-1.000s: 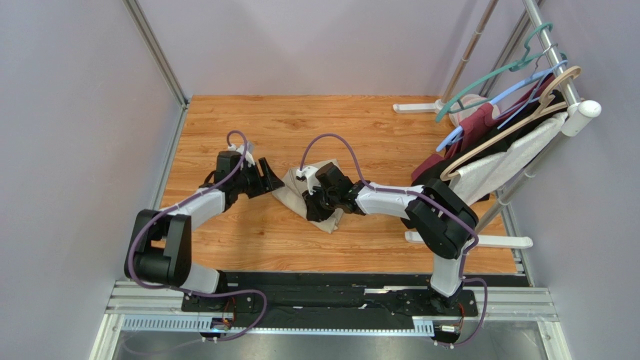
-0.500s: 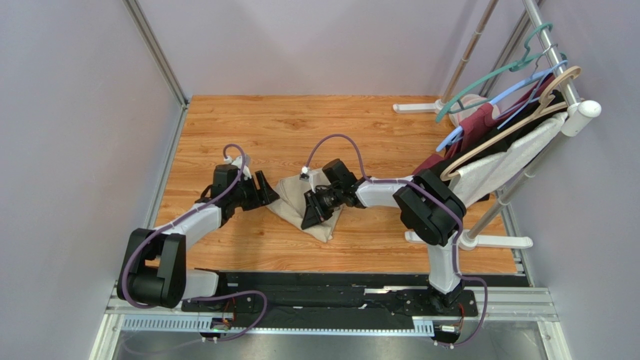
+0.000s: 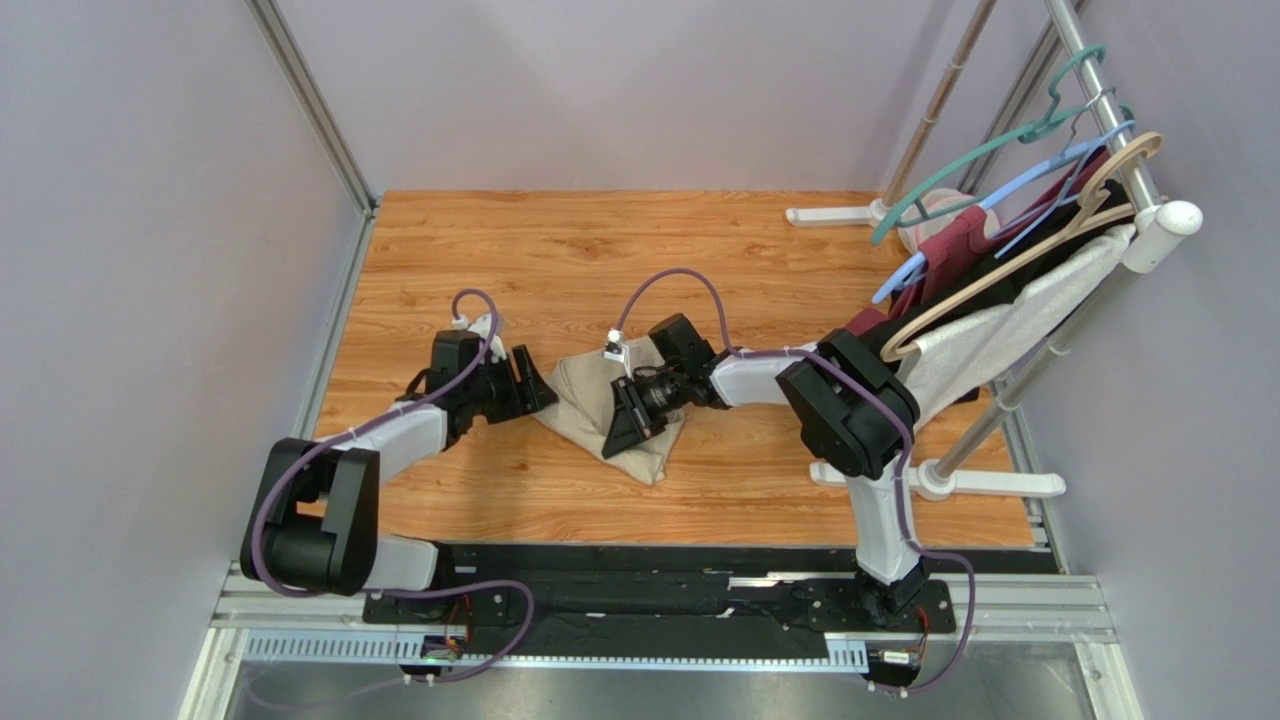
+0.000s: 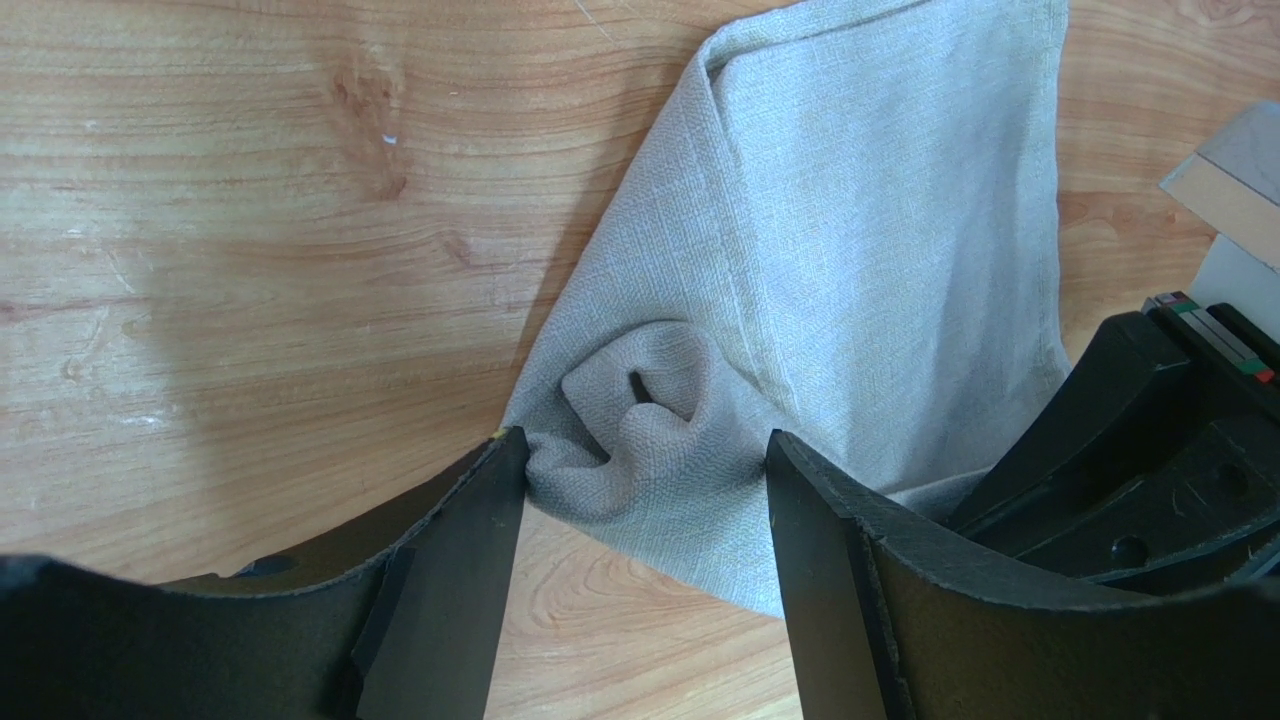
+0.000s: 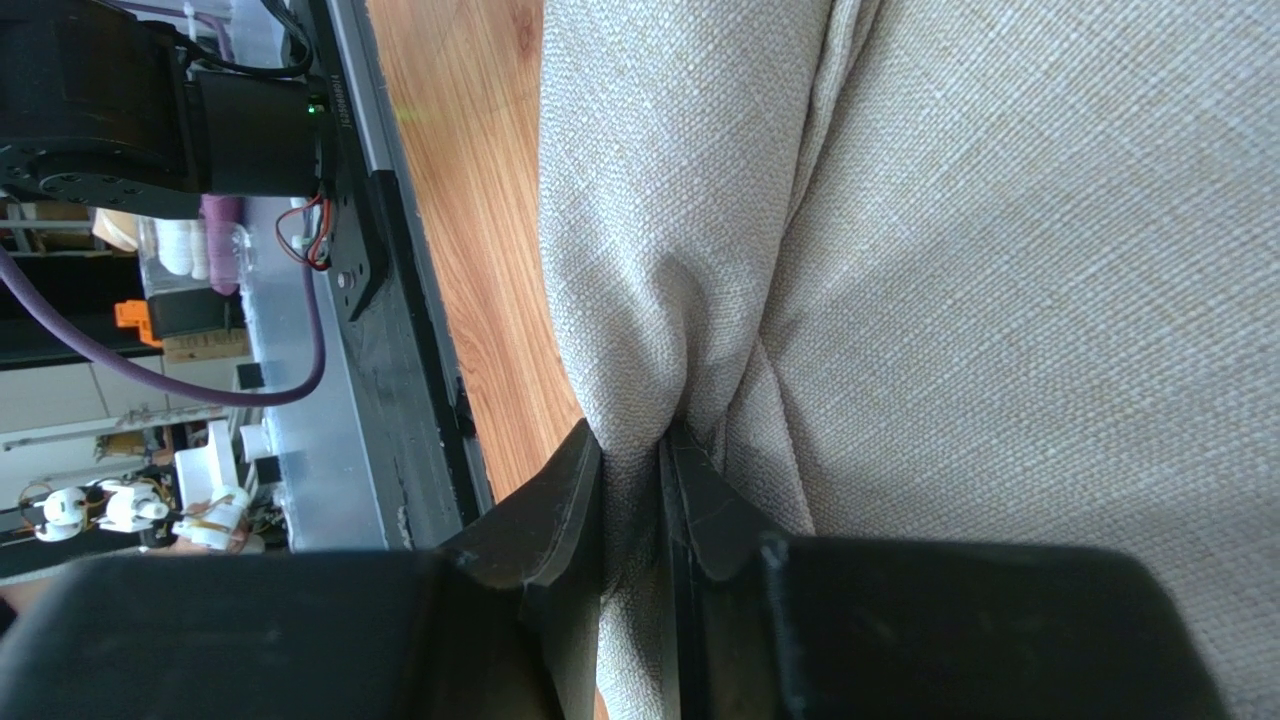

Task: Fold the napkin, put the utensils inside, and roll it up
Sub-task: Roll the napkin with the utensil

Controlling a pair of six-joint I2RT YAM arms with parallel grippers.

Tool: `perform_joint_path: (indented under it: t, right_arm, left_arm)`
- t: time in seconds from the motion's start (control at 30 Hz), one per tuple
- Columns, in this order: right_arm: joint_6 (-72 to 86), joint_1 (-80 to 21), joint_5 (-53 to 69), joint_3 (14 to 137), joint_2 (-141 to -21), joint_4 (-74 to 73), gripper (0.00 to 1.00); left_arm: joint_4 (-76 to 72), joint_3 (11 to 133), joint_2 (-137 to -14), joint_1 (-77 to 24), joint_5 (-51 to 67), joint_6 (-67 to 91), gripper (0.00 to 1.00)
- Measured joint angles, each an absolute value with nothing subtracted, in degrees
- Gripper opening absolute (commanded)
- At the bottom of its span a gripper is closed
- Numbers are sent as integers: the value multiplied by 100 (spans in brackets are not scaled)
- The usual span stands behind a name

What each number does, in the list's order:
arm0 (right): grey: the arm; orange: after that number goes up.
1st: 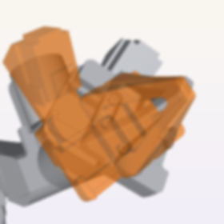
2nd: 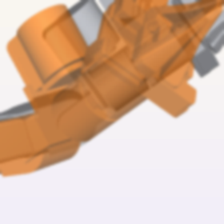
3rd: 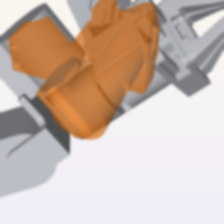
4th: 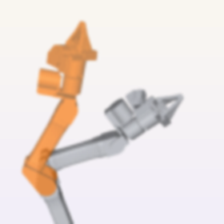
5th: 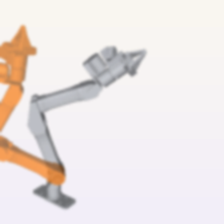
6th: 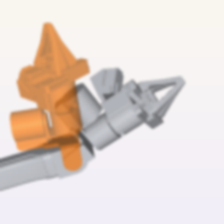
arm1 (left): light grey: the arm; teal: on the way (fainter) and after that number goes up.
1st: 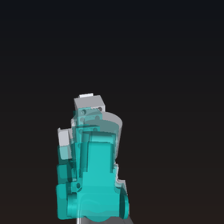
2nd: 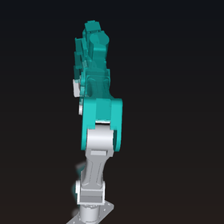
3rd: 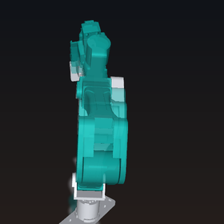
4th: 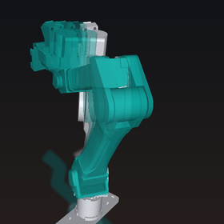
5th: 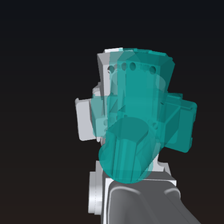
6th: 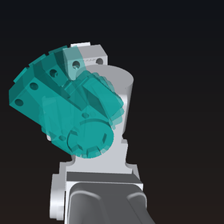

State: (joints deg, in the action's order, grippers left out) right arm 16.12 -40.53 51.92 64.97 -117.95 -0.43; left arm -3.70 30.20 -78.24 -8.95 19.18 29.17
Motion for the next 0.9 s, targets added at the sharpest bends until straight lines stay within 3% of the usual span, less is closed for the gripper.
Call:
perform_joint_path:
  t: [0.33, 0.43, 0.53, 0.57, 0.63, 0.67, 0.73, 0.77, 0.9]
  right_arm:
    - [1627, -3997, 5358, 6670, -11928, -261, 10]
    - [1623, -3997, 5356, 6694, -11935, -311, 10]
    - [1619, -3997, 5354, 6718, -11942, -357, 12]
    - [1610, -3997, 5352, 6720, -11942, -362, 14]
    - [1601, -3999, 5347, 6733, -11942, -388, 20]
    - [1584, -3999, 5339, 6748, -11942, -423, 28]
    - [1544, -3999, 5249, 6781, -11920, -523, 38]
    - [1518, -3999, 5172, 6794, -11900, -602, 49]
    - [1431, -3999, 4838, 6840, -11625, -1066, 59]
  left_arm:
    - [-523, 3234, -8128, -897, 1911, 2849, 58]
    - [-539, 3286, -8171, -897, 1900, 2801, 47]
    - [-539, 3332, -8211, -897, 1903, 2755, 29]
    - [-539, 3341, -8221, -897, 1903, 2755, 19]
    - [-530, 3361, -8248, -897, 1925, 2720, 8]
    - [-506, 3382, -8265, -899, 1944, 2679, 0]
    - [-432, 3439, -8291, -902, 1962, 2672, 0]
    - [-386, 3472, -8300, -902, 1970, 2652, 0]
    - [12, 3701, -8350, -902, 1957, 2604, 0]
